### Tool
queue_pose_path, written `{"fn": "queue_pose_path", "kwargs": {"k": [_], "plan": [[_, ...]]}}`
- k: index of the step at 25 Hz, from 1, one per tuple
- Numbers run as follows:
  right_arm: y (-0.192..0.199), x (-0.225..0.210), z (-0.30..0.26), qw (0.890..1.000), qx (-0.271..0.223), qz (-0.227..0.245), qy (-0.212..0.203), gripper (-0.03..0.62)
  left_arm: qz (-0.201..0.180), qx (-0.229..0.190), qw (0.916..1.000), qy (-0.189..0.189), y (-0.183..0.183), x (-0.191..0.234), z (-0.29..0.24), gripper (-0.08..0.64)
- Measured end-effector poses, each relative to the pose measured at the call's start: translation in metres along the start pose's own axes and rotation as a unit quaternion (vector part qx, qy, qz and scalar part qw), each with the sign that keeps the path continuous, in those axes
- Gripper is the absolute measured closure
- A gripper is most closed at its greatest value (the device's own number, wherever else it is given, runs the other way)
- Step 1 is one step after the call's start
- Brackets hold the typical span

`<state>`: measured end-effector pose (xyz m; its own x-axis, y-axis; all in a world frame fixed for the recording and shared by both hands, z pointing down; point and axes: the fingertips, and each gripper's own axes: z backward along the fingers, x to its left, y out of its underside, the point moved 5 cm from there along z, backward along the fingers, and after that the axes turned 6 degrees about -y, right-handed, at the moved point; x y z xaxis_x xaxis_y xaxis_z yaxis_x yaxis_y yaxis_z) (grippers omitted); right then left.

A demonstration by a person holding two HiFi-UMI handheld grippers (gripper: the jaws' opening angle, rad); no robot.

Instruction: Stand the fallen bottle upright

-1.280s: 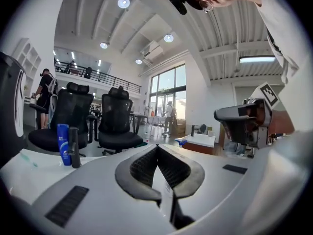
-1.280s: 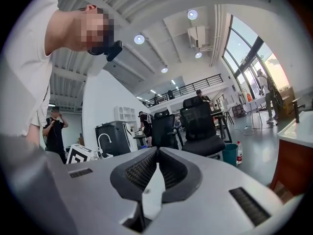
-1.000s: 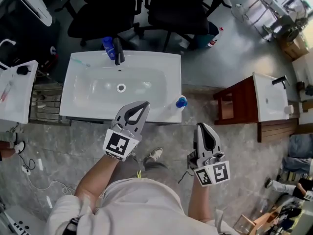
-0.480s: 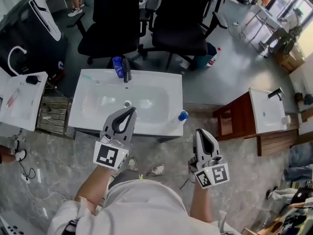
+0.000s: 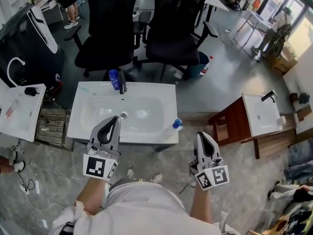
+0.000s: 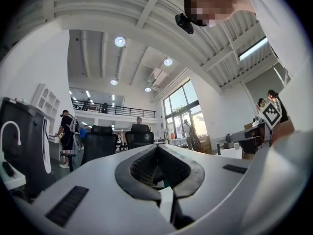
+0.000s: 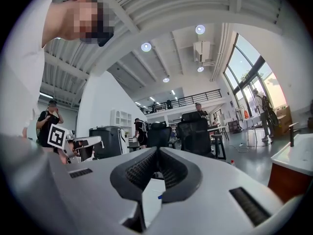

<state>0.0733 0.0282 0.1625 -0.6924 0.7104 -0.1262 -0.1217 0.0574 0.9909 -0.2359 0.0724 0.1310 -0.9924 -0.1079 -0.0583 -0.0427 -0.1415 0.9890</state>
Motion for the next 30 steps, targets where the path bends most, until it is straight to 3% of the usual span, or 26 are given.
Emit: {"fn": "queue_pose_path", "kwargs": {"k": [17,30], "plan": [[-0.021,-0.033,0.006,0.999,0.002,0.034,0.030,0.551,0.008,-0.002,0.9995,0.032,-0.003,-0.021,-0.041,0.541],[-0.026,-0.040,0.009,0.998,0.008,0.046,0.030,0.551,0.009,0.009,0.9988,0.048,-0.004,-0.039,-0.052,0.541]]}}
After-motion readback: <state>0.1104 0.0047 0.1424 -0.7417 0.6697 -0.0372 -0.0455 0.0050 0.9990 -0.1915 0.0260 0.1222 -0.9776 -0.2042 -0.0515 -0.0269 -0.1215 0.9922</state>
